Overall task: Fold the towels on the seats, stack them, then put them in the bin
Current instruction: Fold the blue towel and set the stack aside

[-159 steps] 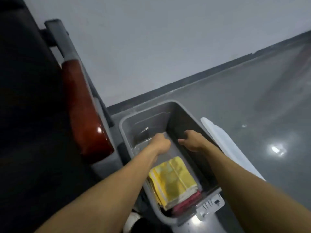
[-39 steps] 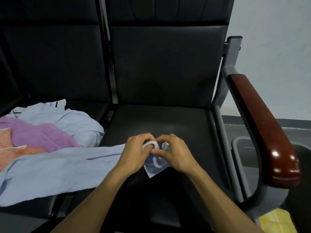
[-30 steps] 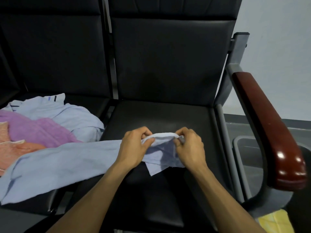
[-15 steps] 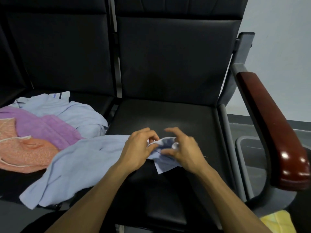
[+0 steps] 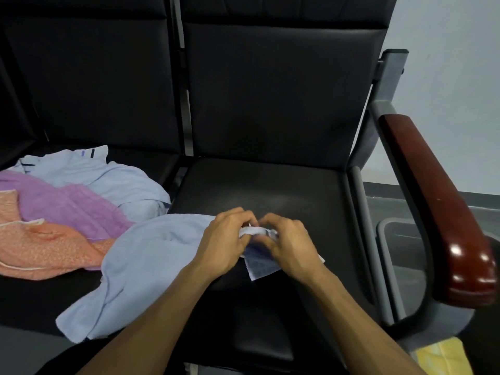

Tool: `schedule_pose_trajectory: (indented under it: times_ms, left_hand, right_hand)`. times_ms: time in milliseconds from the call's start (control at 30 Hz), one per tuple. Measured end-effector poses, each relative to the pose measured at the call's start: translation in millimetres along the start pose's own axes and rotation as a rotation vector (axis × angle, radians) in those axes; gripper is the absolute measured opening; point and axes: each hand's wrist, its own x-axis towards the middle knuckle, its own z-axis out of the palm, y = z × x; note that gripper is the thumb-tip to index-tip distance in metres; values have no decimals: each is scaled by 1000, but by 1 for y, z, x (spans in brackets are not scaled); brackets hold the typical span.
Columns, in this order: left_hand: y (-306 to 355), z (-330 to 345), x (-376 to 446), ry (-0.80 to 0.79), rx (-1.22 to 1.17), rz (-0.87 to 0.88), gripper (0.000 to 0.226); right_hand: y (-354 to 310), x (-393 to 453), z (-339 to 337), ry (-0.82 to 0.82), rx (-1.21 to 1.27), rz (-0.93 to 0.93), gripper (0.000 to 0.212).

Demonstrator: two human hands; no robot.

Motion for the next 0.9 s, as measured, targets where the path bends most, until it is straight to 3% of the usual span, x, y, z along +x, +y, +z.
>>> schedule_pose_trajectory:
  times_ms: [33, 167, 233, 300, 333, 367, 433, 500, 567, 600, 700, 767, 833, 900]
  left_hand:
    - [0, 0, 0, 18, 4, -17, 13]
    - [-4, -3, 1, 73, 3, -114, 14]
    - [-3, -4, 1, 59, -9, -110, 15]
    - [0, -4, 1, 26, -33, -79, 14]
    - [1, -3, 1, 14, -50, -79, 13]
    - [2, -3, 1, 8, -59, -92, 14]
    - [1, -2, 1, 23, -23, -124, 17]
    - [-2, -3, 1, 56, 42, -145, 18]
    - [-5, -5, 1, 79, 64, -160, 19]
    - [-6, -5, 1, 75, 56, -159, 22]
    - [-3, -3, 0, 11, 7, -120, 28]
    - [-2, -1, -1, -1, -7, -104, 26]
    - [-3, 0, -1, 15, 16, -110, 27]
    - [-5, -3, 0, 30, 34, -112, 27]
  right_hand:
    - [0, 2, -1, 88, -16, 23, 5]
    - [8, 3, -18, 339, -80, 202, 7]
    - [9, 1, -22, 246, -80, 172, 7]
    - [2, 0, -16, -16, 15, 93, 34]
    - [-1, -1, -10, -120, 67, 58, 37]
    - [-4, -2, -5, -148, 82, 41, 27]
    - [-4, 2, -4, 49, 30, 81, 4]
    - [1, 4, -12, 270, -47, 178, 6]
    - [8, 3, -20, 342, -63, 223, 5]
    - [9, 2, -22, 292, -56, 214, 6]
    - [1, 0, -15, -82, 96, 72, 45]
    - [-3, 0, -5, -162, 157, -19, 33]
    - [-1, 4, -6, 58, 109, 36, 5]
    - [6, 6, -12, 253, -14, 160, 7]
